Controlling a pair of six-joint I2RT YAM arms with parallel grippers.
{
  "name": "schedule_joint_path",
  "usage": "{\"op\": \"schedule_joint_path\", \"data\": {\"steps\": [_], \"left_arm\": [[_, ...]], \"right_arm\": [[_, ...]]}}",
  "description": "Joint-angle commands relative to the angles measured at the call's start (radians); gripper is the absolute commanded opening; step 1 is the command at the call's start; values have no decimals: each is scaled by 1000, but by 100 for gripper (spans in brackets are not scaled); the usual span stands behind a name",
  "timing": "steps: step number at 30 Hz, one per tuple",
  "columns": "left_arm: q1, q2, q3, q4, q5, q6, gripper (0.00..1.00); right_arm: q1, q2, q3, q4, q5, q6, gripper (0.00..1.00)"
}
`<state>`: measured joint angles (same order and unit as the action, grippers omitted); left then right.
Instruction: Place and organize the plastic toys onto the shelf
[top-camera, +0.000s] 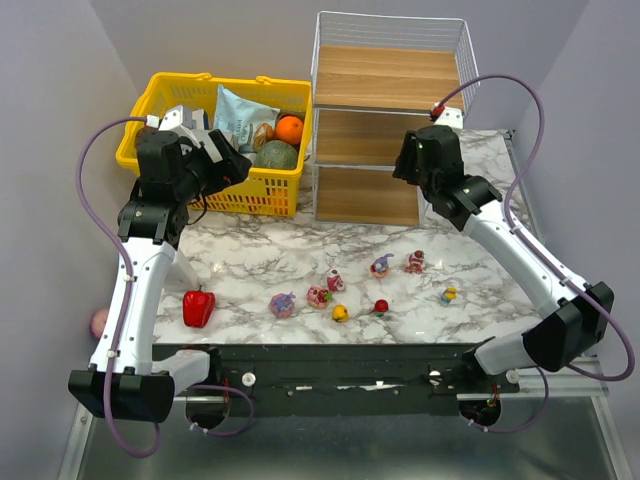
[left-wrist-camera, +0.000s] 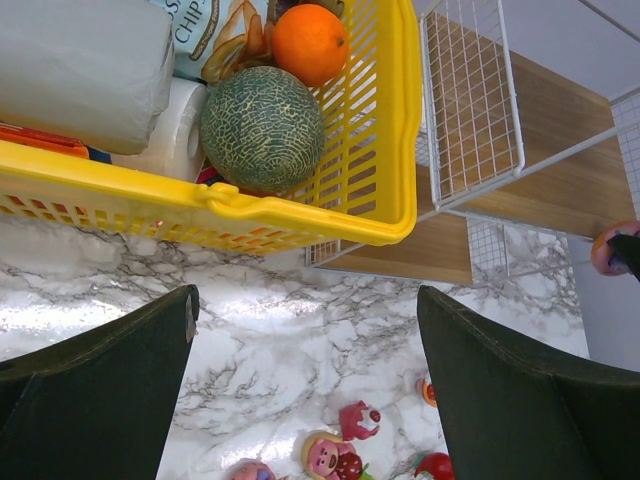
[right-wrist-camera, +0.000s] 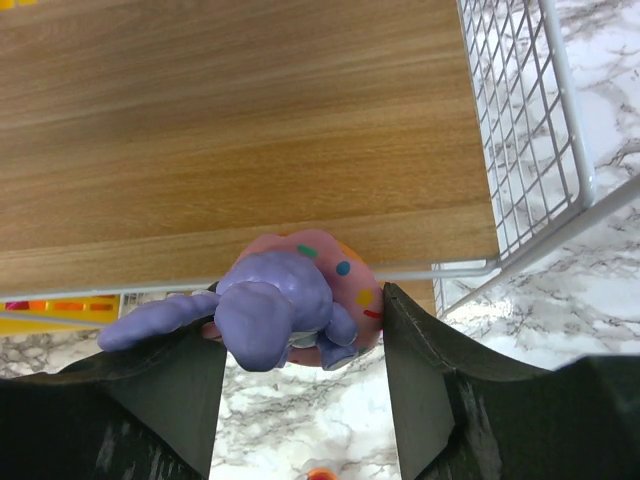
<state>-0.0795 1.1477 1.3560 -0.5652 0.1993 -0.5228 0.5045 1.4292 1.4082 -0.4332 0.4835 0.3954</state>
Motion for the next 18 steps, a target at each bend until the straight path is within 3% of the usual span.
{"op": "schedule_joint_path", "data": {"steps": [1,18], "left_arm": [[6,-16,5,16,28,-3,99],[6,-20,-8,13,17,4,99]], "right_arm": [[-15,19,35,100,61,-46,34],[-23,103,12,198,90,-86,48]]}}
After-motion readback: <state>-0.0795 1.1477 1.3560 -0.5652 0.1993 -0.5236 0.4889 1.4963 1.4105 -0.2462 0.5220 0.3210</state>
